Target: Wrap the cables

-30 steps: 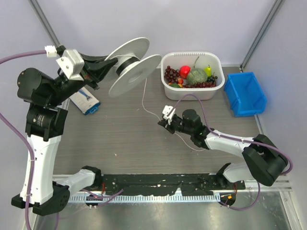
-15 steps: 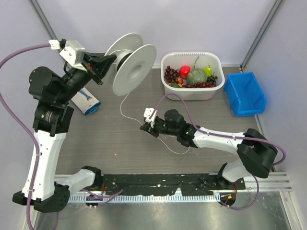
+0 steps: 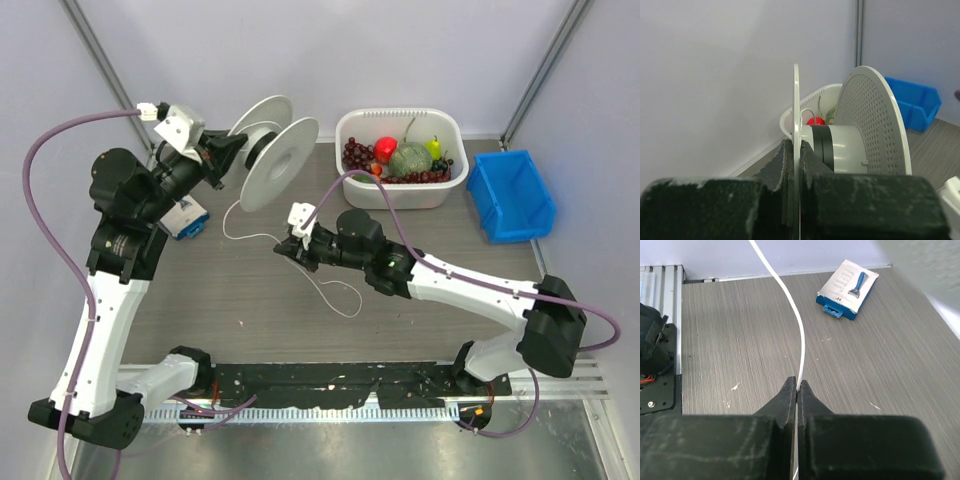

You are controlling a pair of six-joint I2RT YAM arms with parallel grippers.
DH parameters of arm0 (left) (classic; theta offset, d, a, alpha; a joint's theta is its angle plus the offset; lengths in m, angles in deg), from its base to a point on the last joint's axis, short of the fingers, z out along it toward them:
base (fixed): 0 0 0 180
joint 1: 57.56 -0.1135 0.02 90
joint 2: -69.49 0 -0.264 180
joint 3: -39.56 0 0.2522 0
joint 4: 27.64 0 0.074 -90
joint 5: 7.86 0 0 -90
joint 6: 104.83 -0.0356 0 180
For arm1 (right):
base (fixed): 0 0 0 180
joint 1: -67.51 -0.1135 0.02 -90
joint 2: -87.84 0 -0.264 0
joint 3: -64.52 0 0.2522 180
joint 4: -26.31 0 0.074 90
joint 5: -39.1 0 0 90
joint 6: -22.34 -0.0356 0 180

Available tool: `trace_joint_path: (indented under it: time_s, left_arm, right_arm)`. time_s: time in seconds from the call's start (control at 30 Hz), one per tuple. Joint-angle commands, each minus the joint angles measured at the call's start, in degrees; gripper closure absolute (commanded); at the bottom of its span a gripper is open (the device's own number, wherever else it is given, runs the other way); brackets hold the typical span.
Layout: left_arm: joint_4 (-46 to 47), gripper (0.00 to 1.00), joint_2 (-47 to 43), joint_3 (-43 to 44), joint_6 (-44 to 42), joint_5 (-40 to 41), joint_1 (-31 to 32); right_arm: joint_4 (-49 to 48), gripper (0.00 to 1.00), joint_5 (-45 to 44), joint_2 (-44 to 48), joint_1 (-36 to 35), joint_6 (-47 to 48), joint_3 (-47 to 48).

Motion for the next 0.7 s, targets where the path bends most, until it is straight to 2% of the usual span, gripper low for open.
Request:
trace_joint_path:
  time_s: [0.0, 0.1, 0.4, 0.67]
  left_arm:
    - [6.4, 1.00, -2.2, -1.3, -4.1, -0.1, 0.1]
    - [6.1, 1.00, -2.9, -2.9, -6.0, -2.8, 0.8]
    - [3.1, 1.00, -4.2, -4.7, -10.7, -4.2, 2.1]
    - [0.3, 1.00, -5.0, -6.0, -11.3, -7.2, 2.5]
  right_arm:
    - [3.2, 0.99, -2.7, 5.3, -0.3, 1.1, 4.3]
    - [4.9, 0.99, -4.9, 7.3, -0.3, 2.2, 5.0]
    - [11.8, 1.00, -9.8, 13.5, 1.9, 5.1, 7.8]
    - [16.7, 0.99, -9.8, 16.5, 10.0, 6.2, 12.1]
